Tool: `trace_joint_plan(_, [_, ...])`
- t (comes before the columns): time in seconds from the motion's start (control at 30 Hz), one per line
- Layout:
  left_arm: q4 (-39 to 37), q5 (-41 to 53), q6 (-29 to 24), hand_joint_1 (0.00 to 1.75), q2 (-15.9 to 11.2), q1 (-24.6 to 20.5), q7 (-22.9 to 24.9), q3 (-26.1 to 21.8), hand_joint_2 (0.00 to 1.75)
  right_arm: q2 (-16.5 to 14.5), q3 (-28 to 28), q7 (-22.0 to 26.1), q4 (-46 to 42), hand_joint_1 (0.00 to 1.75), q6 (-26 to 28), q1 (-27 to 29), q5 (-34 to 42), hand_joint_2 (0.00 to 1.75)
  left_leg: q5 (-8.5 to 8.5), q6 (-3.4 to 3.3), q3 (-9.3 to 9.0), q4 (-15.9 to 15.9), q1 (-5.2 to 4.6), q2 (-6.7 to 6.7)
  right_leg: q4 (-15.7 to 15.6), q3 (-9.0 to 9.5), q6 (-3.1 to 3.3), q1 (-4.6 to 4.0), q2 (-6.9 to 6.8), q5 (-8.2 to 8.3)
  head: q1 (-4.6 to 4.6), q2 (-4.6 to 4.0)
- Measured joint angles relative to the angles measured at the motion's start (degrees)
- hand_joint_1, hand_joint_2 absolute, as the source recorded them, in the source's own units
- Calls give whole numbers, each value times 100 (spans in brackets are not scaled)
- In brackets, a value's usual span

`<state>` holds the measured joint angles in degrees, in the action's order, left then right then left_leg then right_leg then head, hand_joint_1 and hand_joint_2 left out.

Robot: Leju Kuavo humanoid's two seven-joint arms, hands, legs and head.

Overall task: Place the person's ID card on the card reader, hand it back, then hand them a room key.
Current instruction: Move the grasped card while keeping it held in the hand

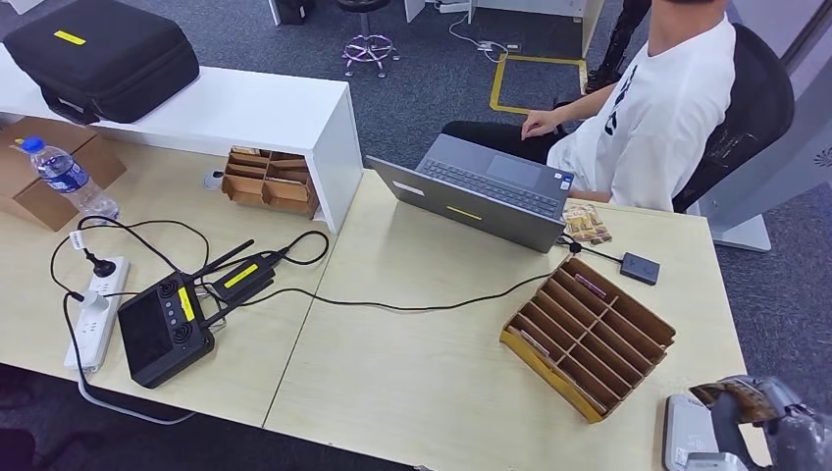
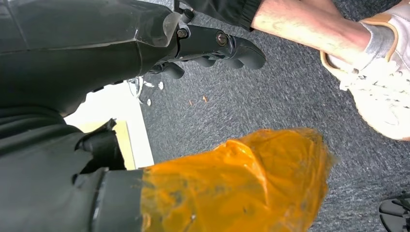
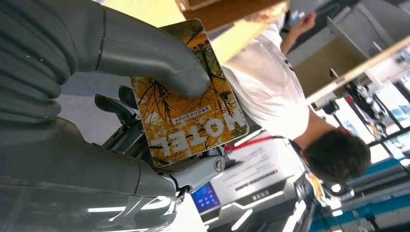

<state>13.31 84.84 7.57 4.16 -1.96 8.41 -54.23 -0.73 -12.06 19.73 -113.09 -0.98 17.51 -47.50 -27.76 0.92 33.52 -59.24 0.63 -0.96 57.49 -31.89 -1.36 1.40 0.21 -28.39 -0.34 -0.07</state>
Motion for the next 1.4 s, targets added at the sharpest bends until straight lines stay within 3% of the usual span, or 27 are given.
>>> trace_joint_plan(0.3, [0, 158, 6, 0, -44, -6, -2, -48, 0, 162, -279, -889, 994, 175, -385, -107, -837, 175, 0, 0, 1, 0, -1, 0, 0, 0, 0, 1, 0, 0, 1, 0])
trace_joint_plan(0.63, [0, 238, 22, 0, -115, -14, -17, -50, 0, 197, -617, -902, 2003, 175, -619, -364, -1229, 175, 0, 0, 0, 0, 1, 0, 0, 0, 0, -1, 0, 0, -1, 0])
trace_joint_plan(0.9, [0, 258, 49, 0, -121, -28, -49, -49, 0, 197, -615, -1118, 2682, 175, -455, -743, -1645, 175, 0, 0, -7, 0, 1, 4, 0, 7, 0, -1, 3, 0, 1, 0])
trace_joint_plan(1.4, [0, 259, 60, 0, -141, -28, -49, -48, 0, 197, -616, -1106, 3041, 175, -417, -900, -1662, 175, 0, 0, -15, 0, 1, 5, 0, 14, 0, -2, 3, 0, 2, 0])
